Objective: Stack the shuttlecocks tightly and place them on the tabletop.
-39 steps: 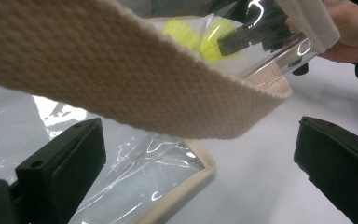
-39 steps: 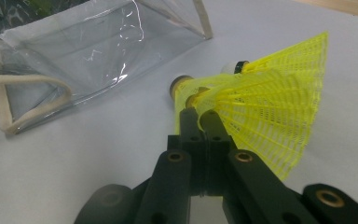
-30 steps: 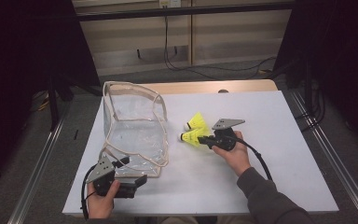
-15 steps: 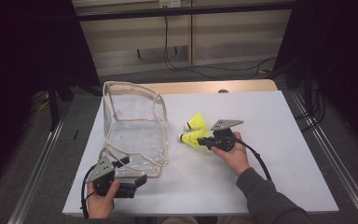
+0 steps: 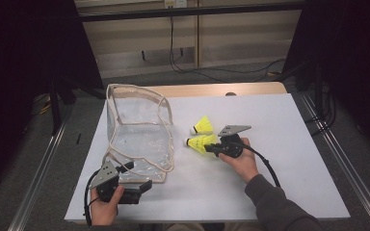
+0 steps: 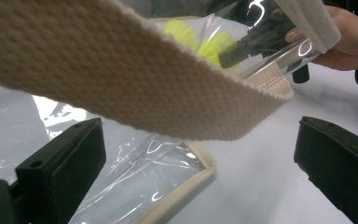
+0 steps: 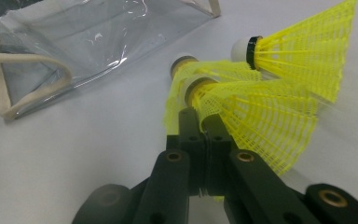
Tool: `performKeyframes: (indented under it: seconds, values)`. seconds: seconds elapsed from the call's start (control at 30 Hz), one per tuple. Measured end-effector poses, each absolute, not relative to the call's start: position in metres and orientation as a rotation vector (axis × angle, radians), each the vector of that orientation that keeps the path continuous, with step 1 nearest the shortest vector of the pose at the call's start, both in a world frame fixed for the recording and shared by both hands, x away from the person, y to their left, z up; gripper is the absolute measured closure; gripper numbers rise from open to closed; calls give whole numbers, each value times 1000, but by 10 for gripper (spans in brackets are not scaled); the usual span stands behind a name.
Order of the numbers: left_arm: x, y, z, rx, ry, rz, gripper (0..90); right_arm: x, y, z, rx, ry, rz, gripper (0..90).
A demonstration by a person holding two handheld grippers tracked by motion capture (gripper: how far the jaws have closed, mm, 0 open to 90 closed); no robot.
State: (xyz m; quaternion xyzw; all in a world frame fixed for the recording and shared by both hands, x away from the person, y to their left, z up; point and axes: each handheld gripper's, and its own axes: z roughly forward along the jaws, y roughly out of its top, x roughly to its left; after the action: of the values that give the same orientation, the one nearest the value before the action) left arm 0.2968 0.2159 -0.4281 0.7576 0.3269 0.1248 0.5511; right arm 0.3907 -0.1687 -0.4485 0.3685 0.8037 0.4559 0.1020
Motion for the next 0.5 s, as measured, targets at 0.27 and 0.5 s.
performKeyframes:
  seconds: [0.27,0.5]
  values:
    - [297,216,-428,1794,773,297,19,388,-172,-449,1095,2384,1320,876]
    - [297,216,-428,1792,771,299,19,386,-173,-450,1098,2396,1294,834]
